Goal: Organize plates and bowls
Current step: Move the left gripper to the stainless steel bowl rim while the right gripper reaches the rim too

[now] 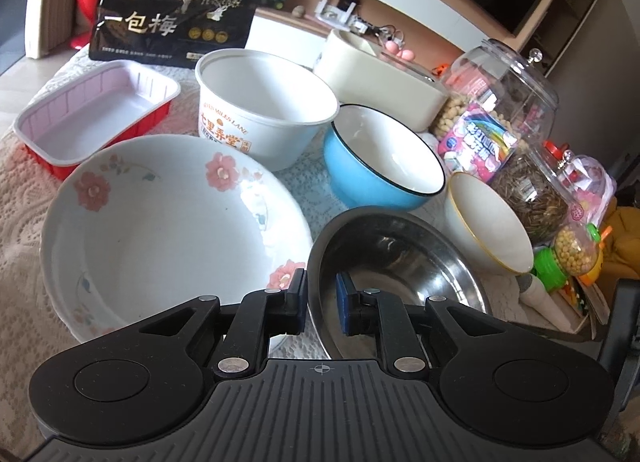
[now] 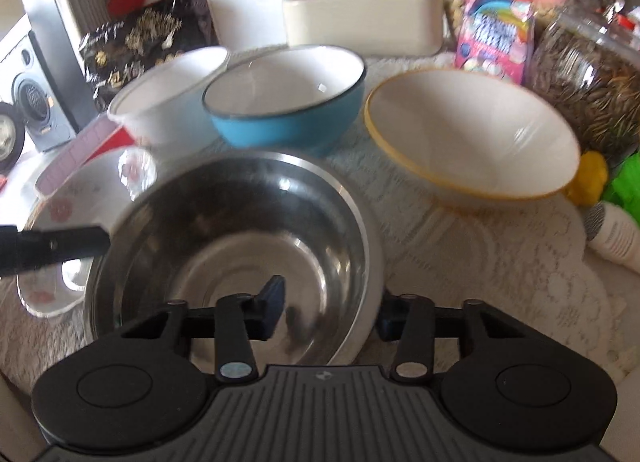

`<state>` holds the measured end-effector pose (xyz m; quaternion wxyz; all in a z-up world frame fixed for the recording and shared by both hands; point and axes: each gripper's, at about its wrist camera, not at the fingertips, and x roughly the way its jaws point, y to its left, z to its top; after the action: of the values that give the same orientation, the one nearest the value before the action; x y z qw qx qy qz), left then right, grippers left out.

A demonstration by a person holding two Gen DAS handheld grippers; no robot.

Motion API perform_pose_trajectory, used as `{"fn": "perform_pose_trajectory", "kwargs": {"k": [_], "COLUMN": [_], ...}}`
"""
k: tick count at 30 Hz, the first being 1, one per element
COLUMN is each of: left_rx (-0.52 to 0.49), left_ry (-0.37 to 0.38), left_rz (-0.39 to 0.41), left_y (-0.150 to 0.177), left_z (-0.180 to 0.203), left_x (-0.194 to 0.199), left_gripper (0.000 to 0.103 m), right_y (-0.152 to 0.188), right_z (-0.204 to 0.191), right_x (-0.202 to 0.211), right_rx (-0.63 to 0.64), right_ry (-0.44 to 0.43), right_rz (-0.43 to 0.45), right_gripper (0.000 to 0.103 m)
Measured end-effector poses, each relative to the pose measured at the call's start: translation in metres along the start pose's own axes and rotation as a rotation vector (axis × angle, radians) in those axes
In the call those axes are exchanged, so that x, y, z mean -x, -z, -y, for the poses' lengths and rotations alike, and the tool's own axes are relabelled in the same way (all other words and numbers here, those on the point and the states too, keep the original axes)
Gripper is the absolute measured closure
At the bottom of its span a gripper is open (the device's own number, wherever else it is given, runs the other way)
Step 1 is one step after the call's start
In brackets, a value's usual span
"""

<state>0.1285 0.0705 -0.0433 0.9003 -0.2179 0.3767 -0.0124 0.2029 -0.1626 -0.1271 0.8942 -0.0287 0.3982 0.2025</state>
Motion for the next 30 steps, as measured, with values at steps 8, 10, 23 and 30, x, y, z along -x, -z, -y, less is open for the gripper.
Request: {"fn": "perform_pose_trajectory", "kwargs": {"k": [8, 10, 23, 30], "left_rx": [-0.001, -0.005, -0.013, 0.053], "left_ry": [0.048, 0.07, 0.039, 0.128], "left_rz": [-0.038, -0.054, -0.105, -0.128], "left_y": [0.002, 0.005, 0.009, 0.005], "left_z": [0.005, 0.009, 0.012, 0.008], "left_x": [0.001, 0.0, -0.009, -0.011], "left_gripper": [0.079, 0.079, 0.078, 0.075], "right_y": [0.005, 0.006, -0.001, -0.01], "right_z": [-0.004, 0.001, 0.024, 0.017], "right_x": [0.006, 0.009, 0.008, -0.002], "right_rx": [0.019, 0.004, -0.044, 0.026], "right_ry": [0.009, 0.022, -0.031, -0.01], "right_rz": [0.002, 0.004, -0.091, -0.135], "right_gripper": [0.071, 0.071, 0.066, 0.066]}}
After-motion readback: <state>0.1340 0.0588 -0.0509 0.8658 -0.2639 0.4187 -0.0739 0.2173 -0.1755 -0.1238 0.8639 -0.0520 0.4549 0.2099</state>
